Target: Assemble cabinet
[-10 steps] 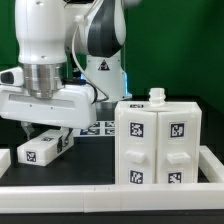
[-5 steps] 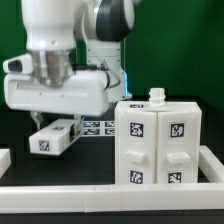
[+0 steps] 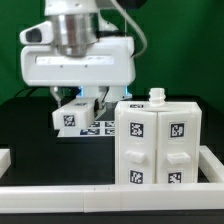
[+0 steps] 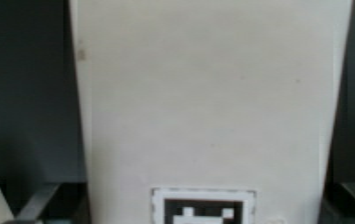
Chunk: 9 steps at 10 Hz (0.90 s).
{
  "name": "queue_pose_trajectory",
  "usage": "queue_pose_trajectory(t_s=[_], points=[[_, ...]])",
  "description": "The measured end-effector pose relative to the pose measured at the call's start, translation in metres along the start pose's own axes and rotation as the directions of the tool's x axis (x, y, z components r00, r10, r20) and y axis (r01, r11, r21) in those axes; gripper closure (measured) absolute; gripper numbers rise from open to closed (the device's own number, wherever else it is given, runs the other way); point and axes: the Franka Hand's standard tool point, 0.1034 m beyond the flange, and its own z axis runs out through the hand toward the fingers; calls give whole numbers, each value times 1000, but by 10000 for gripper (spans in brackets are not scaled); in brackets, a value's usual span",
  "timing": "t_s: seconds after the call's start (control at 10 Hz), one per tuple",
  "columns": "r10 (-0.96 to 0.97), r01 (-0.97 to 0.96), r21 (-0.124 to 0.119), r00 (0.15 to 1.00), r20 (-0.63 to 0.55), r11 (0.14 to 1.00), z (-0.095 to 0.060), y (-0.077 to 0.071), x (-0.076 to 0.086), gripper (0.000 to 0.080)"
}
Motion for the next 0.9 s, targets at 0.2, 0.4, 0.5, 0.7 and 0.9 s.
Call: queue_pose_trajectory(t_s=[0.2, 0.4, 0.5, 0.7, 0.9], points=[[-4, 4, 9, 1000, 1, 1000, -18, -21, 6, 243], [11, -11, 16, 1000, 3, 1000, -30, -43, 12, 243], [17, -17, 19, 1000, 4, 1000, -28, -44, 14, 243], [16, -16, 17, 1000, 8, 1000, -26, -43, 12, 243], [9, -9, 15, 1000, 10, 1000, -26, -43, 12, 243]])
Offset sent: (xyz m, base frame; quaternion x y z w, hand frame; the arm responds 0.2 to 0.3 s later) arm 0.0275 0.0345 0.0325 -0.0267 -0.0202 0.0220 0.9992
